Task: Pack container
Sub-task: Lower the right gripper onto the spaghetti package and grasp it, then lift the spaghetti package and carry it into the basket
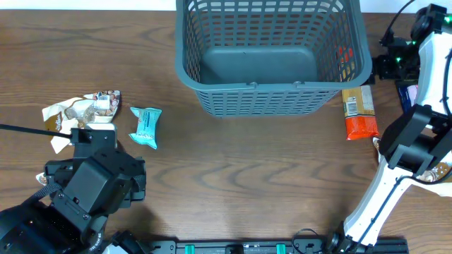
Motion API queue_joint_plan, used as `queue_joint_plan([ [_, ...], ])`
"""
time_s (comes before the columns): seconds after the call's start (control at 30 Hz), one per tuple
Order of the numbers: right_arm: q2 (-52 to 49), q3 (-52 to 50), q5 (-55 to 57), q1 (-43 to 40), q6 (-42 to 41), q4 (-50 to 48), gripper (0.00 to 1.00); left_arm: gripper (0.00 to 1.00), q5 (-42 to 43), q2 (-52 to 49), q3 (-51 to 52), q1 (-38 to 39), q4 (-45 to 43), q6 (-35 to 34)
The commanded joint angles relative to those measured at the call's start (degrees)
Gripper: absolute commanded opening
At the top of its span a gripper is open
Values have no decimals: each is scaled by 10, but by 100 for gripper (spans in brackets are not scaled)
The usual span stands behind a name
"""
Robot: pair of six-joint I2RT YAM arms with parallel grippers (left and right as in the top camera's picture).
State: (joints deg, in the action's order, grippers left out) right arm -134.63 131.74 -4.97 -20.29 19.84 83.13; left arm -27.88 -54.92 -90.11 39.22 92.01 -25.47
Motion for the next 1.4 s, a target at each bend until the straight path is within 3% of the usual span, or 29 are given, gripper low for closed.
queue_joint_plan([
  [0.0,-5,-10,-11,5,-10,-12,99,99,-13,0,-8,1,5,0],
  [0.73,-5,-216,-12,16,-9,-130,99,98,-13,0,-8,1,5,0],
  [1.2,-5,-256,19,16,-5,-163,99,99,-13,0,-8,1,5,0],
  [1.23,-5,-256,19,16,-5,-164,93,99,-13,0,-8,1,5,0],
  [1.27,-5,-256,19,16,-5,-165,76,99,-13,0,-8,1,5,0],
  [1.37,-5,-256,13,16,-9,-167,10,99,-13,0,-8,1,5,0],
])
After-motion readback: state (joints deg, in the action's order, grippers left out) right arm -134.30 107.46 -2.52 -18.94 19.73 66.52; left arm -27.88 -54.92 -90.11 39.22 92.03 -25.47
